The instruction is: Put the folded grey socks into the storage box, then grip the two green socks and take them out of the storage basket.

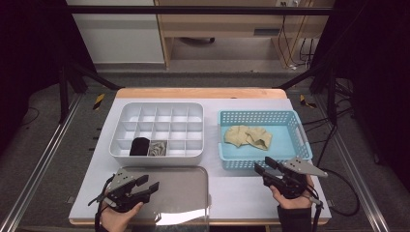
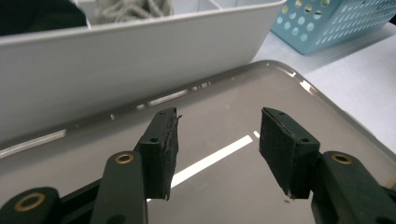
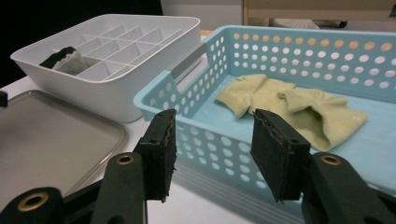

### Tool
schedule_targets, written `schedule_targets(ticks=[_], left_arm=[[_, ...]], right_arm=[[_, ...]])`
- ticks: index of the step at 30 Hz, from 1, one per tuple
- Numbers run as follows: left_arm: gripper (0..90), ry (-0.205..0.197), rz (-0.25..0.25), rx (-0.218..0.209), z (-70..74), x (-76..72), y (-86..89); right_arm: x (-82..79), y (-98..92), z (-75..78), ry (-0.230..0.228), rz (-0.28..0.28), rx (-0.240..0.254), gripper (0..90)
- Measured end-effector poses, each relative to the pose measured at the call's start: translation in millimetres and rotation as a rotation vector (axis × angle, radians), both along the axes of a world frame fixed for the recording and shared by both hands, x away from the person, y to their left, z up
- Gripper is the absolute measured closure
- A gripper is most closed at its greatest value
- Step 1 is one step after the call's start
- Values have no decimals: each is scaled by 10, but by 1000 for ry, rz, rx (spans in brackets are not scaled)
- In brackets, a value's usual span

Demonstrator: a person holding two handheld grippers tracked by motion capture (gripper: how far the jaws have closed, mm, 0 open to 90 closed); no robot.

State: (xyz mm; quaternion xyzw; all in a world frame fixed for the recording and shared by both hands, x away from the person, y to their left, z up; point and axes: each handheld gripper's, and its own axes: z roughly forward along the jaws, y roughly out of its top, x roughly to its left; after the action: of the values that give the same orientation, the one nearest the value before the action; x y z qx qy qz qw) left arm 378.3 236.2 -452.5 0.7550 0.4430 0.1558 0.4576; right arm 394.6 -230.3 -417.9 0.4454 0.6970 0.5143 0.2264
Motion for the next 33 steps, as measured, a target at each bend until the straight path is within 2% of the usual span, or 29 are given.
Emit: schedule_targets(ticks=[7,16,21,22,33], left_arm=[[434,30,0,35,-142,42,21],[423,20,17,38,-162,75,68],[424,15,25,37,-165,76,88],[431,15,24,37,-166,77,89],[457,19,26,46,-176,95,94]], right_arm=[[151,-31,74,5,-18,-2,513],[369,-61,234,-6,-65,-3,500],[488,-54,272,-7,-84,-2,496],[563,-45,274,5,-95,-3,497],[946,21,359,62,-135,-48,502]])
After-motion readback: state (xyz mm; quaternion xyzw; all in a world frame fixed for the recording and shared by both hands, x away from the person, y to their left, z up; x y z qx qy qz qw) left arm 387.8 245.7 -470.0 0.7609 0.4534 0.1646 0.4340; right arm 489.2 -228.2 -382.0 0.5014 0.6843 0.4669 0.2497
